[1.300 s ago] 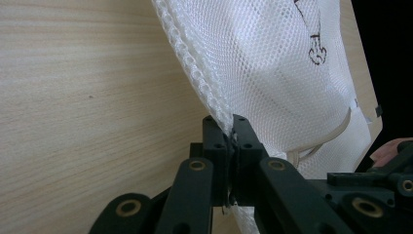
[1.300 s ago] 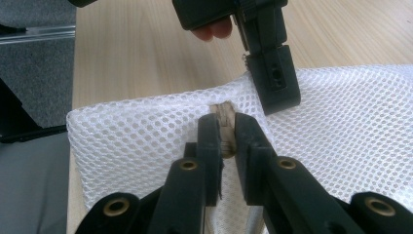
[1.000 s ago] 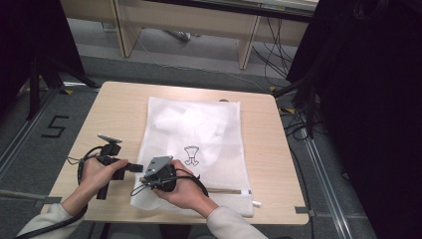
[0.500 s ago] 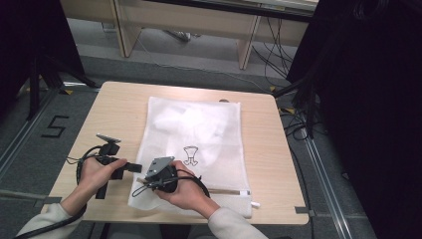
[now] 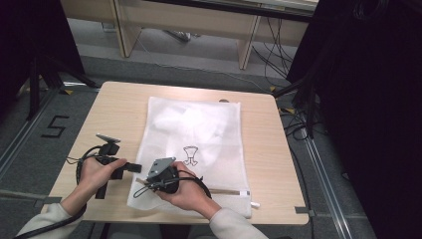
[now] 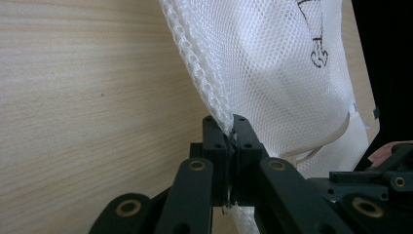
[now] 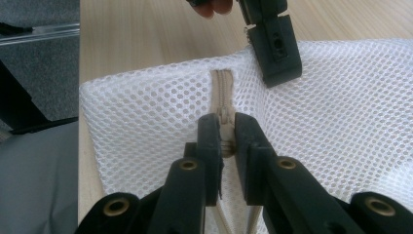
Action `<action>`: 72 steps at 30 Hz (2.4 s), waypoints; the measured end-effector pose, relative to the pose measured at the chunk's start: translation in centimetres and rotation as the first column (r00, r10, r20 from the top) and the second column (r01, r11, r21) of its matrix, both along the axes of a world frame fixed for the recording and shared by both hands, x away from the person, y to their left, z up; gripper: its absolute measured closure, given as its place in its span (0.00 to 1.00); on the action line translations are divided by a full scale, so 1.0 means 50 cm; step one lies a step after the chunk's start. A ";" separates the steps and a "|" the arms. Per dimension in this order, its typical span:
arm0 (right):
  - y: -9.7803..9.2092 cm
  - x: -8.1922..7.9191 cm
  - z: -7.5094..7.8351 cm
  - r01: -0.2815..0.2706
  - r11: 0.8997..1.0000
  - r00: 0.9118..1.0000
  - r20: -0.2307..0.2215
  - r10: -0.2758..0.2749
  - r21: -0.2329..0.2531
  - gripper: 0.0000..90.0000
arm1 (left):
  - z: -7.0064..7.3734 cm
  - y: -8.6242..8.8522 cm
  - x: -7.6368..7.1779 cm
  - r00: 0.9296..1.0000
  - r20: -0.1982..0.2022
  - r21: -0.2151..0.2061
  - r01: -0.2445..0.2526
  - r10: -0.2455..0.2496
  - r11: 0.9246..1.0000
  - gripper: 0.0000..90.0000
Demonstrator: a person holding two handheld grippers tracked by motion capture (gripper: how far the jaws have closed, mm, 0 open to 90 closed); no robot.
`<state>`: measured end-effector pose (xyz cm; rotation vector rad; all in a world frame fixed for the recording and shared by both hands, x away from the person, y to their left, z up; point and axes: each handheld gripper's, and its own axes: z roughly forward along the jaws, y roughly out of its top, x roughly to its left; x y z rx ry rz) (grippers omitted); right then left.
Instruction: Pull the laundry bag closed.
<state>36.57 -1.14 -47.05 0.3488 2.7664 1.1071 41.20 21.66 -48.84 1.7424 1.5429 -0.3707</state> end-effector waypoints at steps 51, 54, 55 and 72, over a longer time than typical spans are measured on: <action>-0.010 0.003 -0.003 0.014 1.000 0.999 -0.029 -0.014 0.013 0.92 | 0.003 -0.001 0.001 1.000 -0.001 -0.018 0.005 -0.006 1.000 0.96; 0.000 0.003 -0.004 -0.001 1.000 1.000 -0.010 0.001 0.030 0.92 | 0.002 -0.004 0.001 1.000 0.006 -0.007 0.010 -0.010 1.000 0.96; 0.006 0.002 -0.004 -0.007 0.999 1.000 -0.003 0.007 0.038 0.92 | 0.002 -0.005 0.001 1.000 0.010 -0.006 0.011 -0.011 1.000 0.96; 0.014 0.010 -0.019 -0.026 0.999 0.998 -0.051 0.025 -0.021 0.92 | 0.009 0.001 0.000 1.000 0.008 -0.024 -0.002 0.002 1.000 0.96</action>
